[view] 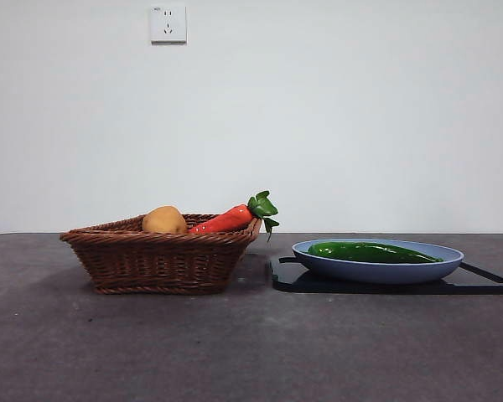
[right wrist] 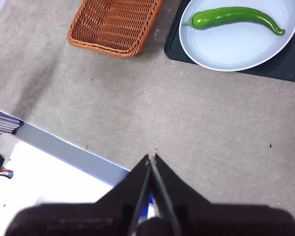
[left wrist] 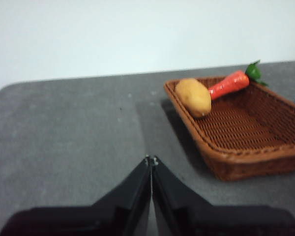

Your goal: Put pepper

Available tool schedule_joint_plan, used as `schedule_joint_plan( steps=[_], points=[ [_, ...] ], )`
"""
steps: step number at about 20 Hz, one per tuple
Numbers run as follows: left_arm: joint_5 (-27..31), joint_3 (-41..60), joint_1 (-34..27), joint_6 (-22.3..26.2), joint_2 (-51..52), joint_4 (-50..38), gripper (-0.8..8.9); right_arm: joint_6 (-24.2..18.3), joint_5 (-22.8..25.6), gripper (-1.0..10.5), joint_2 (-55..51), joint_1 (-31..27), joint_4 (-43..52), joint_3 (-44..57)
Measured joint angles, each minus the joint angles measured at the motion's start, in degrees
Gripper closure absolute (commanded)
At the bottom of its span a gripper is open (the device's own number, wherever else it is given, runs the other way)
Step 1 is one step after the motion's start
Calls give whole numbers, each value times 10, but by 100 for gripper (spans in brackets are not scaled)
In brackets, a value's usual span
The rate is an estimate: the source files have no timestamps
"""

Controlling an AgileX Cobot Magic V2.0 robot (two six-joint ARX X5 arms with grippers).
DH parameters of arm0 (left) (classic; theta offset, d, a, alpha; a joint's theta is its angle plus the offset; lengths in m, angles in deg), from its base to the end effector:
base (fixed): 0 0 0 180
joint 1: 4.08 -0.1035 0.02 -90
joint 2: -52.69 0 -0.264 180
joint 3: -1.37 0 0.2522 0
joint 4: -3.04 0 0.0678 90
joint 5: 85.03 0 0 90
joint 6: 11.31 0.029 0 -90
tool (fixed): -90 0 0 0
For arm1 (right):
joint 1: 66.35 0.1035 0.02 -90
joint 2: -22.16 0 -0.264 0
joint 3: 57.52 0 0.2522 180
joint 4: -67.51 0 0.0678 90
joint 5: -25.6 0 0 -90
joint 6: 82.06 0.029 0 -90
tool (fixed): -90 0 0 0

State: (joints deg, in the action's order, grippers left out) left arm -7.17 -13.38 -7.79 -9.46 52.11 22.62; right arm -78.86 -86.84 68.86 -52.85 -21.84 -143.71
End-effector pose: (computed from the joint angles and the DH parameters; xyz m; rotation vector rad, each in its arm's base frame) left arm 0.0965 0.0001 0.1588 0.0192 0.0912 -0.1485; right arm 0.0894 0.0328 0.3837 0.1194 0.8976 0.5621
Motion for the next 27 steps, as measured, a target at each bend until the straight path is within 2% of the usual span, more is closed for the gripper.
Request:
schedule_joint_plan(
  steps=[20,22,25,27],
  points=[
    [-1,0,0,0,2,19,805,-7,2,936,0,0,7,0],
    [-1,0,0,0,2,19,805,-13,11,936,-10,-11,54,2],
    [-1,0,0,0,2,19,805,-14,15,936,-72,-56,210,47],
    [-1,0,0,0,2,19,805,-8,15,936,-132,-85,311,113]
  ],
)
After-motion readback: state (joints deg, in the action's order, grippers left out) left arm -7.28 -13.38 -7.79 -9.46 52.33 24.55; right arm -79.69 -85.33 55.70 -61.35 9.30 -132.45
